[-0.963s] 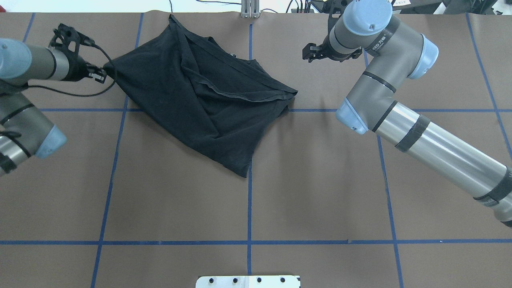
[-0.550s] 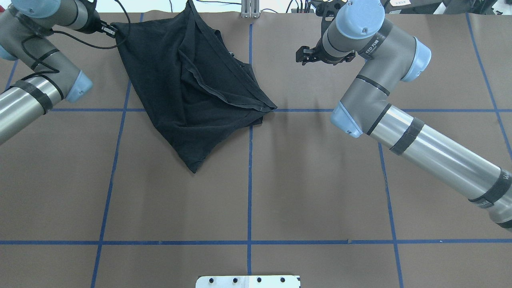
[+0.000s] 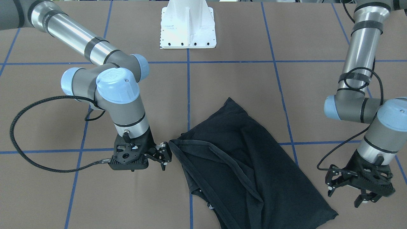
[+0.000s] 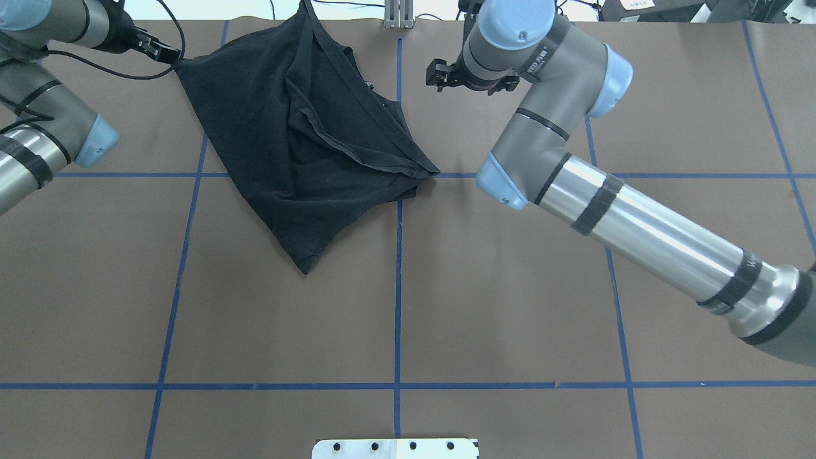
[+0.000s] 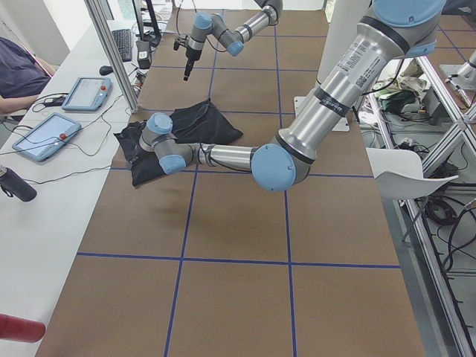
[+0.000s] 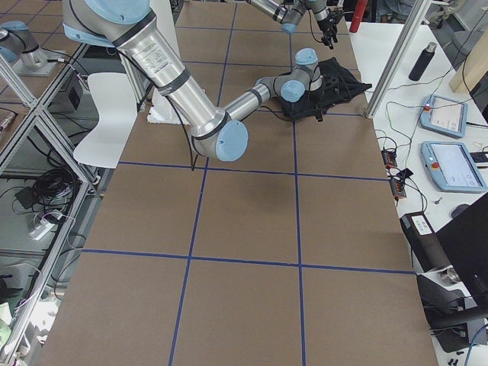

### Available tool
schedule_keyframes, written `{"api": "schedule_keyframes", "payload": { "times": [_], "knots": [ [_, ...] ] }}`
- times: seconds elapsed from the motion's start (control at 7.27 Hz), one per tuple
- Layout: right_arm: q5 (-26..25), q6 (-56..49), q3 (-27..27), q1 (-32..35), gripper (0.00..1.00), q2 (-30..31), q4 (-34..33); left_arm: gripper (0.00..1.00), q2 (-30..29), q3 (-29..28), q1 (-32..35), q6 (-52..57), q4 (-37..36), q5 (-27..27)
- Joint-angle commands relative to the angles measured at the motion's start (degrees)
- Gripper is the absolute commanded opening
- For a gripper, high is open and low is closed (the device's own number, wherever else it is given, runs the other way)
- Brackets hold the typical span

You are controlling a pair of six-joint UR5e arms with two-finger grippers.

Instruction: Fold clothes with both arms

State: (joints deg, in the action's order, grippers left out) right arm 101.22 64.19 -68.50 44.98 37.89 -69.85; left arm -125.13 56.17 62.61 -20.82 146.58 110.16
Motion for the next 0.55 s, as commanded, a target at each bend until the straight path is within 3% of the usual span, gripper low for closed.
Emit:
{"api": "schedule_keyframes", "payload": {
  "times": [0.0, 0.28, 0.41],
  "knots": [
    [-2.6, 4.7, 14.56, -2.08, 1.0, -10.7, 4.51, 1.0, 4.53, 5.07, 0.06, -0.62, 0.19, 0.85],
    [-4.97, 6.03, 28.36, -3.31, 1.0, -16.59, 14.01, 1.0, 4.72, 5.18, 0.06, -2.54, 0.28, 0.85],
    [-5.15, 6.04, 30.86, -3.93, 0.99, -16.71, 17.09, 1.0, 4.72, 5.18, 0.06, -3.43, 0.28, 0.85]
  ]
}}
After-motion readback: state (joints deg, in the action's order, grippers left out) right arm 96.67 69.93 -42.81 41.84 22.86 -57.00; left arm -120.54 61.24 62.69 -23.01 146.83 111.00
